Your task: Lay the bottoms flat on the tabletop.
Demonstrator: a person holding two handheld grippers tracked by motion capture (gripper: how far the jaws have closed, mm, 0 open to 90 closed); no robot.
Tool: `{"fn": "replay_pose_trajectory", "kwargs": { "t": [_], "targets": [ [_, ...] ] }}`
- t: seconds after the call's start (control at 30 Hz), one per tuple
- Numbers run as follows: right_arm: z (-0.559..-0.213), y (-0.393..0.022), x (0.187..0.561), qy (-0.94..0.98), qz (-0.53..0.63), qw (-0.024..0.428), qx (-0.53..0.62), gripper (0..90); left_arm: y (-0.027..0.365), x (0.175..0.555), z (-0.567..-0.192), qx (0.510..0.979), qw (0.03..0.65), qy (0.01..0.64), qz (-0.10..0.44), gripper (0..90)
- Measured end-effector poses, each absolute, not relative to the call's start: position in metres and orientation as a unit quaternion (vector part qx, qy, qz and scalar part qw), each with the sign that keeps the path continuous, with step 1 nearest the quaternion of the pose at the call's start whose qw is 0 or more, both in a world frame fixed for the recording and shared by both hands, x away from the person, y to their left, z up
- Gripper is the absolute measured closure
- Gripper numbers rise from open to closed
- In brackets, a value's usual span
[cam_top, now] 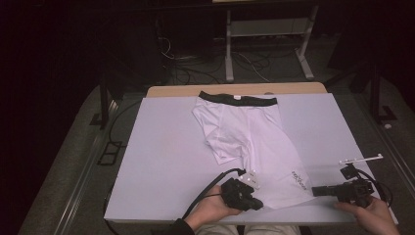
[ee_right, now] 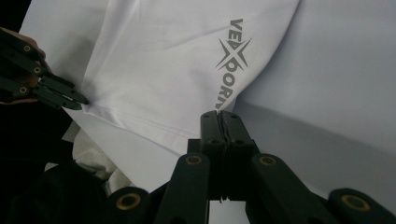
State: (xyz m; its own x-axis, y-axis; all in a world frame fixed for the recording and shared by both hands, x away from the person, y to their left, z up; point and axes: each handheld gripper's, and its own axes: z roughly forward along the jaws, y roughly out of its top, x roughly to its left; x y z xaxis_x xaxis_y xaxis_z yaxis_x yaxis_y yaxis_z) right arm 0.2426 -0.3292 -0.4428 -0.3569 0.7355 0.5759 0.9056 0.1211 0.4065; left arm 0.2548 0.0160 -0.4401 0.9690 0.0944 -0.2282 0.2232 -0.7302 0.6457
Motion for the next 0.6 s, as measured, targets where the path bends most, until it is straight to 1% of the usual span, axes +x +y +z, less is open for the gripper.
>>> {"fn": "replay_pose_trajectory", "kwargs": {
  "t": [0.2, 0.6],
  "targets": [
    [-0.4437, -0.3233, 0.2387, -0.743, -0.368, 0.137, -0.542, 87.6, 0.0258, 0.2570, -0.4415, 0.926, 0.353, 0.090, -0.097, 87.9],
    [-0.4442, -0.3285, 0.2368, -0.746, -0.354, 0.138, -0.548, 87.5, 0.0192, 0.2525, -0.4442, 0.927, 0.349, 0.077, -0.114, 87.1]
  ]
}}
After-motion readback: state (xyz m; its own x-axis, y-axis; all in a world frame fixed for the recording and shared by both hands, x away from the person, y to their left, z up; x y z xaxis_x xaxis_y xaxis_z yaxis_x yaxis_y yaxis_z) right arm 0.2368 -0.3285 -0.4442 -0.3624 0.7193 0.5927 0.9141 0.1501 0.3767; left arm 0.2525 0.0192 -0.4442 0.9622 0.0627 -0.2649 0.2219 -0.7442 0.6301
